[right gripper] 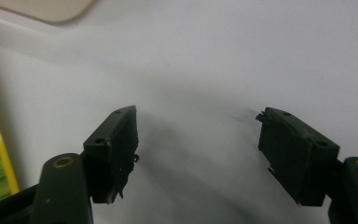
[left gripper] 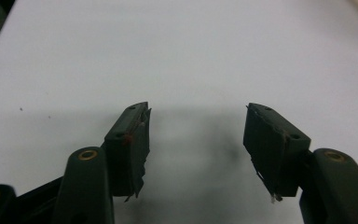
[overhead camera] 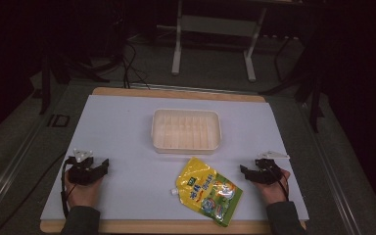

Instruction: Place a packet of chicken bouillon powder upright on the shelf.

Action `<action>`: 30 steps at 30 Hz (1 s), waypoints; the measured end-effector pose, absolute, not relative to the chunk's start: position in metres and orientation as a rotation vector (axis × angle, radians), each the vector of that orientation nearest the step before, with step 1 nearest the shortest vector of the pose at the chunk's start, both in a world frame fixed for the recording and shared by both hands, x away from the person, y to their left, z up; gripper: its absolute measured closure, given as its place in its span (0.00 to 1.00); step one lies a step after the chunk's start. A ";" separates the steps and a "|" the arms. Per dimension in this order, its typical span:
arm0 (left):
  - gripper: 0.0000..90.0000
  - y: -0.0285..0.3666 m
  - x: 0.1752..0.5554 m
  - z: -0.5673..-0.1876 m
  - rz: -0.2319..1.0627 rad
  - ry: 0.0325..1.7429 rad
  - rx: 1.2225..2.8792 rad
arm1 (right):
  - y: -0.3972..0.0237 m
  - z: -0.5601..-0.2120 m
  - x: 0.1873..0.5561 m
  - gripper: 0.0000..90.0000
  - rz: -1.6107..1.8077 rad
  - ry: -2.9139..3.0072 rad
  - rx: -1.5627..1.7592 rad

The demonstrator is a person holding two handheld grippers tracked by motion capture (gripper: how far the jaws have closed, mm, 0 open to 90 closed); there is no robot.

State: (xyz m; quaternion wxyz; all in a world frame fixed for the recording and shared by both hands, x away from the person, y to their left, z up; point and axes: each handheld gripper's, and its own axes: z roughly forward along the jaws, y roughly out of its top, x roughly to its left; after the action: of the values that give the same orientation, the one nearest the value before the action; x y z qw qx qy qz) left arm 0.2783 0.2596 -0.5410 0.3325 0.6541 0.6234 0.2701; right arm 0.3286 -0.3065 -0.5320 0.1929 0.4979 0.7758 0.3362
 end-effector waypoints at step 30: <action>0.45 0.258 0.278 -0.541 0.760 1.563 1.753 | -0.304 -0.508 0.322 0.46 1.042 2.324 1.238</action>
State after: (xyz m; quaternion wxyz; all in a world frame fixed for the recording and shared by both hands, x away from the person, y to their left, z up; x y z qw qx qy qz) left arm 0.2776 0.2583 -0.5413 0.3302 0.6704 0.5976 0.2905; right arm 0.3223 -0.3044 -0.5081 0.1543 0.4320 0.8108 0.3635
